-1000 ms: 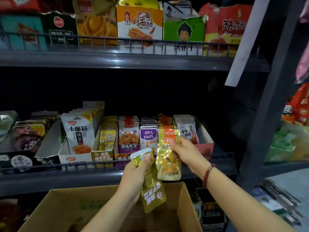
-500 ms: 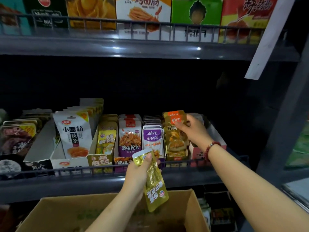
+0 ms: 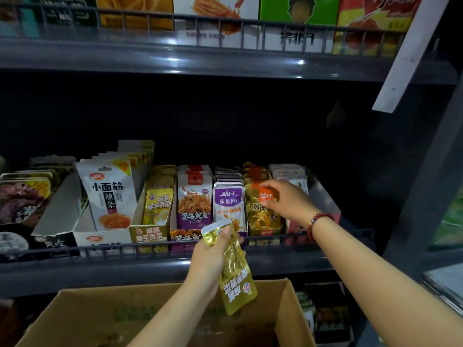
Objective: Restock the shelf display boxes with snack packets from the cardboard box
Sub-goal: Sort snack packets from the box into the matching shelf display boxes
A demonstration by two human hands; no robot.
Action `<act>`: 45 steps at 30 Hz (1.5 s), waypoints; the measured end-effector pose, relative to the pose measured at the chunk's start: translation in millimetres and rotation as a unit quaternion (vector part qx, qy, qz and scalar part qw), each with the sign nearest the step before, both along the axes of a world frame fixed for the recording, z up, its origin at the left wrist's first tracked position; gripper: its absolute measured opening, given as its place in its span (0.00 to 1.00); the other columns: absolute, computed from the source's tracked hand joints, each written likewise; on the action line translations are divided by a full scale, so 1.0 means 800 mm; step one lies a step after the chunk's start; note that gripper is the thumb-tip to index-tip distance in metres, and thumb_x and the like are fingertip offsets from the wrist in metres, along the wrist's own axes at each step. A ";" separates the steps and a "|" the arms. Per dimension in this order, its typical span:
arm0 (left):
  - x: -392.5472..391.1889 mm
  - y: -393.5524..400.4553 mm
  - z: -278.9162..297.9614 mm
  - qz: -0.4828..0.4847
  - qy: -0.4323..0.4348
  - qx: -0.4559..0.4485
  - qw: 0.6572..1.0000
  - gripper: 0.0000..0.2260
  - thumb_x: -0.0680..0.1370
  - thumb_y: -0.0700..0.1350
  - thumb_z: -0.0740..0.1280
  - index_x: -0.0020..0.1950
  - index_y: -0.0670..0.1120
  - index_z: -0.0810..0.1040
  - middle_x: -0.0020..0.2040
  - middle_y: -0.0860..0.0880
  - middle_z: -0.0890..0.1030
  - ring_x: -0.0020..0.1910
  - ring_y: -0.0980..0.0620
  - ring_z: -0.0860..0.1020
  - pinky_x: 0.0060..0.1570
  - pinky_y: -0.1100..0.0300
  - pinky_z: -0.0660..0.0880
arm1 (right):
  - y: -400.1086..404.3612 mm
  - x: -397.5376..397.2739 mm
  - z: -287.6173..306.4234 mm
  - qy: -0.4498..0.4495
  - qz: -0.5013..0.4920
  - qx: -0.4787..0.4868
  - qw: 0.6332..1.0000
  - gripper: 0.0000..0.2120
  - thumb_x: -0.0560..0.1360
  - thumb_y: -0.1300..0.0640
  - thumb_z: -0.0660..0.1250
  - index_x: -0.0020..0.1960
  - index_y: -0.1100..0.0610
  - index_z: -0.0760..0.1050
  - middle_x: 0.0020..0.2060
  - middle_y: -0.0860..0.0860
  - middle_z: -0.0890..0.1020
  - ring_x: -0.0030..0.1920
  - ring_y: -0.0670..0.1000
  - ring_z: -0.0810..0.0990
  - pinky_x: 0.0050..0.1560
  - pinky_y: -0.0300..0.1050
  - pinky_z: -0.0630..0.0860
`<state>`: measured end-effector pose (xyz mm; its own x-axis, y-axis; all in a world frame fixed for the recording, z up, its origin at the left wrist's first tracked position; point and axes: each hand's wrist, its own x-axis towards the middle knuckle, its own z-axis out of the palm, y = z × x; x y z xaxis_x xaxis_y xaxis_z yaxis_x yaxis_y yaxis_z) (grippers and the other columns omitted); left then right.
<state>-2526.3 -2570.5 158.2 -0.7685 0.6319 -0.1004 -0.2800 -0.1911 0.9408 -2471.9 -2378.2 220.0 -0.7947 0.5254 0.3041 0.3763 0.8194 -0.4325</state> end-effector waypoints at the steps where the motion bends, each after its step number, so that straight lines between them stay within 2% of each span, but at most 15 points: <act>1: 0.000 0.000 0.001 -0.002 0.001 0.001 1.000 0.04 0.80 0.48 0.65 0.51 0.50 0.77 0.47 0.44 0.86 0.46 0.44 0.84 0.44 0.52 0.79 | 0.003 0.000 -0.003 -0.014 -0.005 0.027 1.000 0.22 0.76 0.50 0.67 0.69 0.48 0.68 0.65 0.47 0.73 0.59 0.48 0.74 0.54 0.41 0.74; 9: -0.003 -0.009 0.013 -0.004 -0.020 -0.006 1.000 0.10 0.78 0.47 0.67 0.56 0.44 0.78 0.48 0.42 0.85 0.45 0.44 0.84 0.41 0.52 0.79 | -0.008 0.009 0.002 -0.020 -0.018 0.050 0.998 0.30 0.74 0.46 0.68 0.74 0.47 0.62 0.70 0.50 0.65 0.72 0.52 0.58 0.70 0.48 0.60; 12: -0.003 -0.021 0.023 -0.002 0.013 -0.009 1.000 0.13 0.74 0.48 0.71 0.55 0.43 0.80 0.46 0.44 0.86 0.44 0.45 0.85 0.42 0.54 0.78 | -0.042 0.022 0.013 0.033 0.047 -0.031 0.998 0.19 0.74 0.47 0.68 0.64 0.48 0.74 0.59 0.45 0.75 0.62 0.45 0.71 0.64 0.42 0.68; 15: -0.002 -0.039 0.036 0.001 0.034 0.002 0.999 0.16 0.70 0.49 0.72 0.55 0.43 0.80 0.47 0.44 0.86 0.46 0.45 0.84 0.46 0.52 0.78 | -0.088 0.035 0.021 0.017 0.121 -0.116 0.986 0.09 0.75 0.47 0.67 0.52 0.48 0.80 0.47 0.41 0.81 0.48 0.40 0.79 0.52 0.39 0.77; 18: 0.001 -0.062 0.048 0.010 0.044 0.005 0.999 0.14 0.73 0.48 0.71 0.56 0.44 0.80 0.47 0.45 0.86 0.46 0.46 0.85 0.47 0.52 0.78 | -0.132 0.044 0.025 0.033 0.159 -0.193 0.968 0.05 0.75 0.49 0.68 0.45 0.48 0.81 0.41 0.46 0.83 0.34 0.37 0.78 0.38 0.31 0.73; 22: 0.003 -0.099 0.065 0.025 0.058 -0.011 0.998 0.15 0.77 0.52 0.66 0.58 0.44 0.79 0.47 0.46 0.86 0.44 0.49 0.84 0.44 0.54 0.78 | -0.183 0.046 0.028 0.060 0.146 -0.308 0.938 0.04 0.77 0.54 0.67 0.44 0.51 0.80 0.36 0.47 0.82 0.28 0.44 0.78 0.25 0.33 0.66; 25: -0.001 -0.129 0.077 0.045 0.114 -0.098 0.988 0.18 0.79 0.60 0.59 0.61 0.50 0.75 0.55 0.51 0.80 0.51 0.53 0.78 0.49 0.57 0.74 | -0.213 0.039 0.034 0.090 0.116 -0.334 0.931 0.04 0.77 0.55 0.66 0.45 0.51 0.78 0.40 0.49 0.82 0.33 0.47 0.83 0.25 0.34 0.71; 28: -0.009 -0.167 0.092 0.017 0.092 -0.107 0.990 0.22 0.77 0.64 0.56 0.60 0.51 0.74 0.61 0.45 0.76 0.63 0.46 0.73 0.64 0.49 0.71 | -0.234 0.027 0.038 0.128 0.104 -0.217 0.962 0.03 0.76 0.54 0.67 0.45 0.48 0.79 0.40 0.43 0.82 0.38 0.42 0.82 0.36 0.36 0.79; 30: -0.021 -0.185 0.098 -0.025 -0.007 -0.024 0.999 0.23 0.78 0.58 0.61 0.62 0.41 0.76 0.60 0.39 0.77 0.59 0.42 0.75 0.55 0.50 0.77 | -0.245 0.021 0.038 0.129 0.116 -0.119 0.978 0.05 0.75 0.52 0.68 0.49 0.48 0.82 0.40 0.37 0.80 0.40 0.34 0.77 0.42 0.27 0.75; 32: -0.032 -0.196 0.099 -0.031 -0.062 0.047 0.997 0.14 0.80 0.44 0.63 0.60 0.36 0.76 0.57 0.38 0.80 0.54 0.45 0.79 0.44 0.56 0.80 | -0.250 0.014 0.038 0.123 0.154 -0.102 0.975 0.07 0.74 0.52 0.69 0.51 0.48 0.83 0.45 0.38 0.82 0.44 0.30 0.75 0.45 0.21 0.70; 34: -0.043 -0.200 0.093 -0.008 -0.038 0.051 0.998 0.09 0.80 0.34 0.62 0.59 0.36 0.77 0.53 0.40 0.83 0.48 0.48 0.81 0.39 0.60 0.80 | -0.252 0.006 0.036 0.114 0.195 -0.126 0.966 0.09 0.73 0.53 0.70 0.53 0.48 0.82 0.55 0.39 0.81 0.52 0.31 0.75 0.53 0.24 0.71; 36: -0.054 -0.202 0.083 0.005 0.012 0.030 0.999 0.10 0.78 0.32 0.63 0.57 0.40 0.77 0.47 0.44 0.85 0.45 0.51 0.83 0.40 0.61 0.78 | -0.252 -0.005 0.037 0.133 0.208 -0.168 0.954 0.14 0.74 0.56 0.70 0.60 0.50 0.79 0.63 0.38 0.73 0.60 0.37 0.75 0.57 0.30 0.73; 40: -0.071 -0.197 0.061 0.016 0.073 -0.022 0.997 0.14 0.75 0.33 0.69 0.57 0.46 0.78 0.49 0.46 0.86 0.49 0.47 0.84 0.46 0.57 0.79 | -0.240 -0.038 0.036 0.172 0.156 -0.209 0.950 0.22 0.76 0.57 0.68 0.69 0.49 0.70 0.67 0.38 0.60 0.59 0.38 0.72 0.49 0.20 0.68; 43: -0.080 -0.187 0.052 -0.007 0.077 -0.028 0.997 0.17 0.73 0.34 0.71 0.57 0.50 0.77 0.50 0.47 0.86 0.49 0.47 0.84 0.47 0.55 0.80 | -0.218 -0.072 0.032 0.185 0.129 -0.291 0.930 0.23 0.75 0.61 0.69 0.68 0.49 0.72 0.67 0.46 0.71 0.61 0.45 0.75 0.52 0.29 0.71; 45: -0.088 -0.180 0.051 -0.010 0.082 -0.026 0.996 0.19 0.72 0.34 0.72 0.61 0.47 0.78 0.48 0.47 0.86 0.48 0.48 0.85 0.45 0.57 0.81 | -0.207 -0.093 0.032 0.194 0.118 -0.345 0.911 0.21 0.74 0.64 0.69 0.66 0.52 0.74 0.62 0.50 0.78 0.56 0.46 0.79 0.46 0.31 0.76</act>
